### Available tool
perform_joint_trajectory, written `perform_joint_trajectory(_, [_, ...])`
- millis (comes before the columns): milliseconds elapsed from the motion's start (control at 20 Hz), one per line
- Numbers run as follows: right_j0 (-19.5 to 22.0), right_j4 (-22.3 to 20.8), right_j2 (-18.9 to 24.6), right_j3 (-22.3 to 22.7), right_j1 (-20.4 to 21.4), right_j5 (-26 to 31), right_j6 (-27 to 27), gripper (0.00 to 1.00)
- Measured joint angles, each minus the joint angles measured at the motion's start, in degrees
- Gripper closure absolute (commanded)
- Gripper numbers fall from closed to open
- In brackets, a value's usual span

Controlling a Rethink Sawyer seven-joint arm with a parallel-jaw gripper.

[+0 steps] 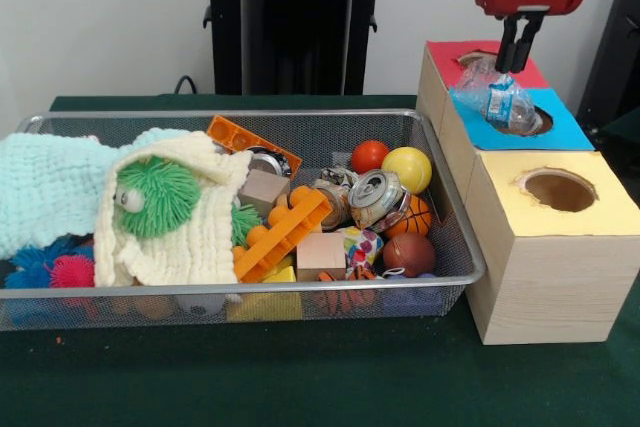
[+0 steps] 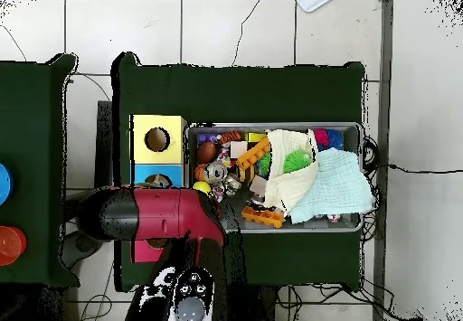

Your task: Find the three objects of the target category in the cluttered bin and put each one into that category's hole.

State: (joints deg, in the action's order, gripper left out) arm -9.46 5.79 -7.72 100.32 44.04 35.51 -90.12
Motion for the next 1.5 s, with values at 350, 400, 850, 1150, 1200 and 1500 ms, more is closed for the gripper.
perform_joint_trajectory(350, [0.01, 0.21, 0.02, 0.02, 2.40, 6.35, -0.01, 1.00])
perform_joint_trajectory(400, [0.00, 0.21, 0.01, 0.02, 2.85, 7.61, -0.01, 1.00])
perform_joint_trajectory(850, [0.61, 0.35, 0.08, 0.07, 9.92, 26.06, -0.01, 1.00])
perform_joint_trajectory(1150, [7.33, -0.31, 2.27, 1.12, 9.94, 16.20, 0.00, 1.00])
perform_joint_trajectory(1200, [9.20, -0.82, 2.95, 1.32, 9.55, 13.20, 0.02, 1.00])
perform_joint_trajectory(1500, [24.51, -7.67, 9.03, 1.50, 6.81, -1.85, 1.65, 1.00])
